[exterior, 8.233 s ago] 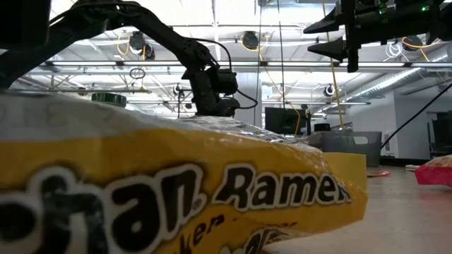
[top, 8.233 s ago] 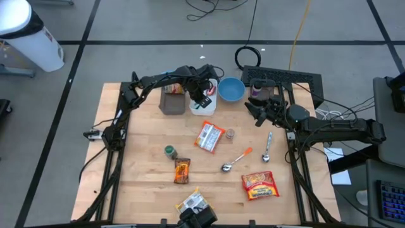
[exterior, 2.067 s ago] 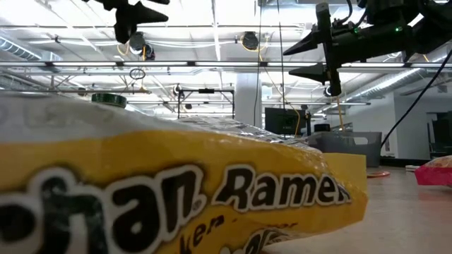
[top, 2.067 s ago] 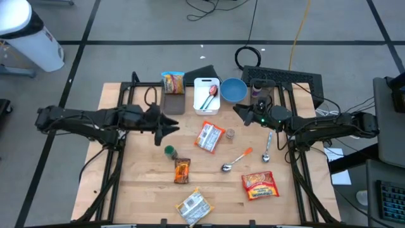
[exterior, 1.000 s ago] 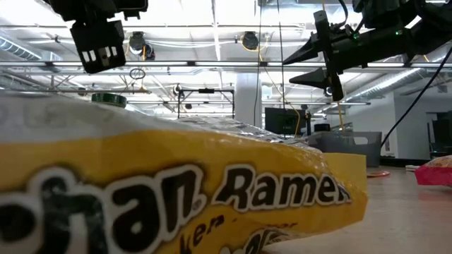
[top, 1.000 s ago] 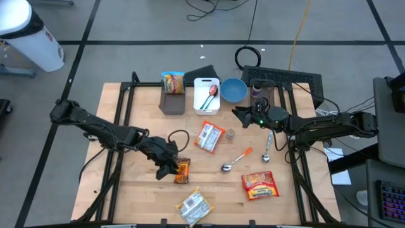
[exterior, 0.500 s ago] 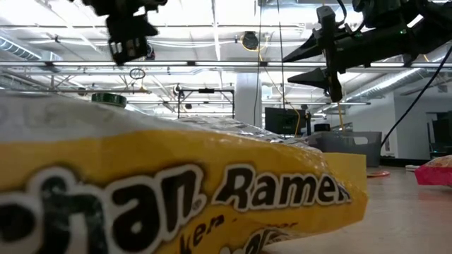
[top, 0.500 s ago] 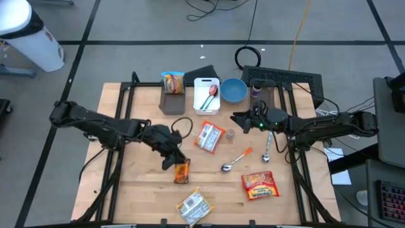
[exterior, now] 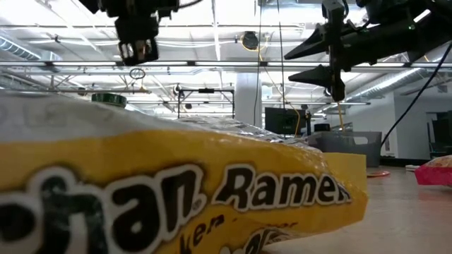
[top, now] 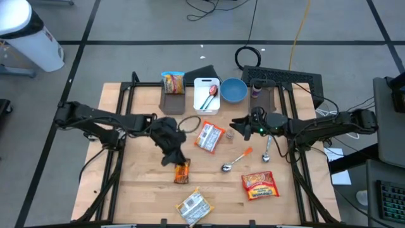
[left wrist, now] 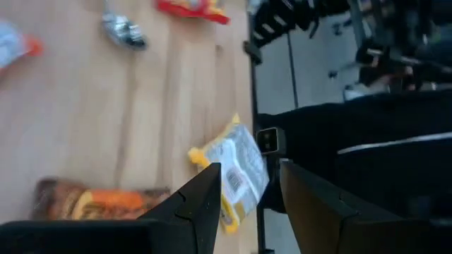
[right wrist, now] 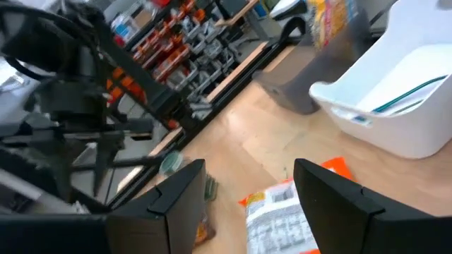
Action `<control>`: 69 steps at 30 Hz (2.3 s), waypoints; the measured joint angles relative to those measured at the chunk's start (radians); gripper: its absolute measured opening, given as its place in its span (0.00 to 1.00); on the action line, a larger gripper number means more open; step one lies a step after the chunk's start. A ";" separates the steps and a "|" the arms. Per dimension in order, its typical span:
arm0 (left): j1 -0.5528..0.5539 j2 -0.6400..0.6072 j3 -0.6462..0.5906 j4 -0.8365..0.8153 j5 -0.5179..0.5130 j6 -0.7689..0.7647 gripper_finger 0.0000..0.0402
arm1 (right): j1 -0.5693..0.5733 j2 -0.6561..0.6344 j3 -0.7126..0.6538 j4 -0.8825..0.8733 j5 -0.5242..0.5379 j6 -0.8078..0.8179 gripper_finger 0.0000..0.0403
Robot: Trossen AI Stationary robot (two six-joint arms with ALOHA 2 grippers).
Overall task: Pick & Place Food Item
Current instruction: Put the yellow noodle pack into the left black bin
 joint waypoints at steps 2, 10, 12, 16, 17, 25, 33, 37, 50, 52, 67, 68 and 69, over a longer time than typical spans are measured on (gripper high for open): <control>-0.025 0.016 0.000 -0.006 0.005 0.016 0.38 | 0.020 0.000 0.000 -0.006 0.000 -0.001 0.52; -0.053 0.168 -0.001 0.040 0.093 0.113 0.38 | 0.143 0.000 -0.001 0.167 0.083 -0.008 0.52; -0.053 0.211 -0.001 0.064 0.119 0.128 0.38 | 0.184 -0.003 0.000 0.233 0.139 -0.026 0.52; -0.058 0.272 -0.001 0.132 0.160 0.137 0.38 | 0.287 -0.024 0.001 0.289 0.235 -0.069 0.52; -0.060 0.282 -0.001 0.150 0.158 0.136 0.38 | 0.316 -0.028 -0.001 0.291 0.274 -0.084 0.52; -0.095 0.408 0.175 0.181 0.112 0.128 0.38 | 0.564 -0.075 -0.075 0.600 0.561 -0.327 0.52; -0.138 0.604 0.410 -0.073 0.081 0.248 0.38 | 0.746 -0.098 -0.115 0.694 0.615 -0.409 0.52; -0.142 0.666 0.450 -0.111 0.084 0.261 0.38 | 0.798 -0.096 -0.115 0.707 0.611 -0.408 0.52; -0.136 0.690 0.452 -0.218 0.059 0.363 0.38 | 0.855 -0.097 -0.114 0.708 0.637 -0.413 0.52; -0.136 0.698 0.451 -0.240 0.093 0.364 0.38 | 0.855 -0.097 -0.114 0.708 0.637 -0.415 0.52; -0.134 0.739 0.451 -0.234 0.155 0.433 0.38 | 0.850 -0.097 -0.114 0.707 0.692 -0.438 0.52; -0.134 0.741 0.451 -0.228 0.160 0.437 0.38 | 0.850 -0.098 -0.114 0.708 0.693 -0.438 0.52; -0.134 0.742 0.451 -0.226 0.163 0.442 0.38 | 0.850 -0.097 -0.114 0.707 0.693 -0.438 0.52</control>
